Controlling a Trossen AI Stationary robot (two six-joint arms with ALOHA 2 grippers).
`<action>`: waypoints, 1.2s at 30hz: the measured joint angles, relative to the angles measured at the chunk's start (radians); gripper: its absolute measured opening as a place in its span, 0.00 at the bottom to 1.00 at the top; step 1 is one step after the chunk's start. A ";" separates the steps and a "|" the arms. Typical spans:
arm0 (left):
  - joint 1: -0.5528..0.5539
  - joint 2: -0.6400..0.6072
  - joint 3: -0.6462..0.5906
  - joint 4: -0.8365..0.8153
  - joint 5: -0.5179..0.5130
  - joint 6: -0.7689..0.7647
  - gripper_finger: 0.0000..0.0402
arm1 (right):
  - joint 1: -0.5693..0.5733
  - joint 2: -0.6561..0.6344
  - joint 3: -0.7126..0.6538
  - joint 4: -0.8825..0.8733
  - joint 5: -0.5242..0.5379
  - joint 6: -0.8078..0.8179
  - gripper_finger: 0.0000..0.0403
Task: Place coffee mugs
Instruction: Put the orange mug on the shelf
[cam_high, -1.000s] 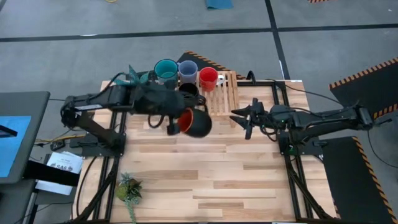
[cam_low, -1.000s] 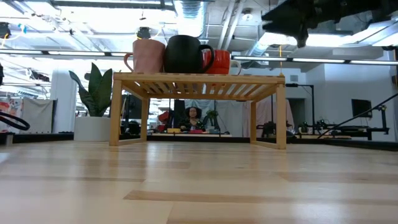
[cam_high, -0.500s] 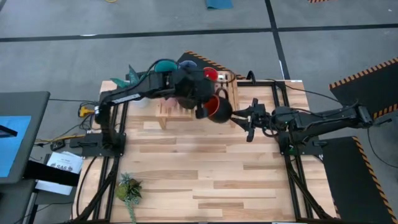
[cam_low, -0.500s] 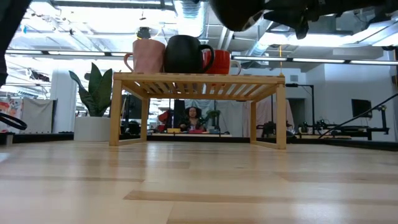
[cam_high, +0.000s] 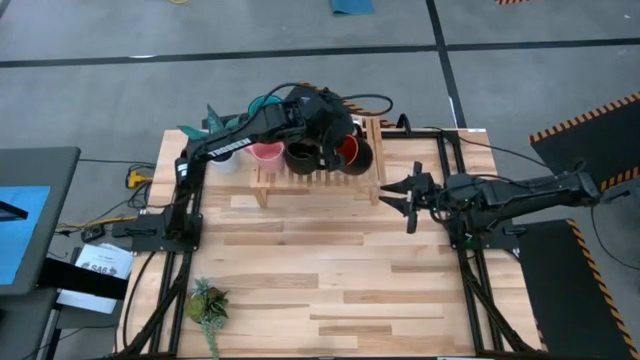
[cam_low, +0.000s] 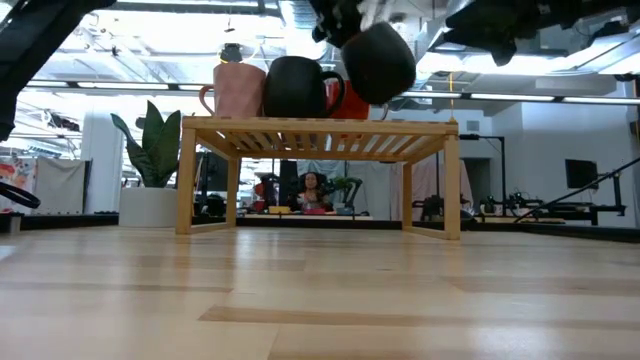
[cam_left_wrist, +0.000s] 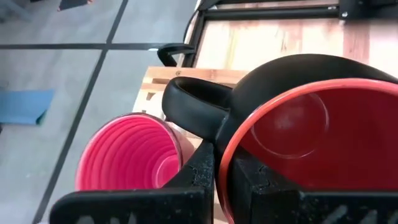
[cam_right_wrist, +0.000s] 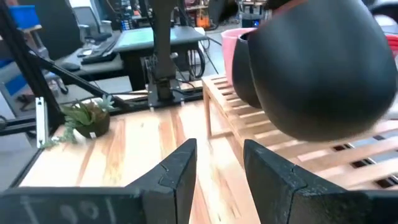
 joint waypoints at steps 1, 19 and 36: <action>0.005 0.007 0.000 0.002 0.005 0.000 0.00 | 0.000 -0.001 0.000 0.004 0.002 0.000 0.39; 0.019 0.026 -0.014 -0.039 0.006 0.033 0.05 | -0.001 0.004 0.000 0.006 0.010 0.000 0.39; 0.019 0.037 -0.025 -0.076 -0.001 0.093 0.12 | -0.002 0.004 0.000 0.005 0.010 0.000 0.39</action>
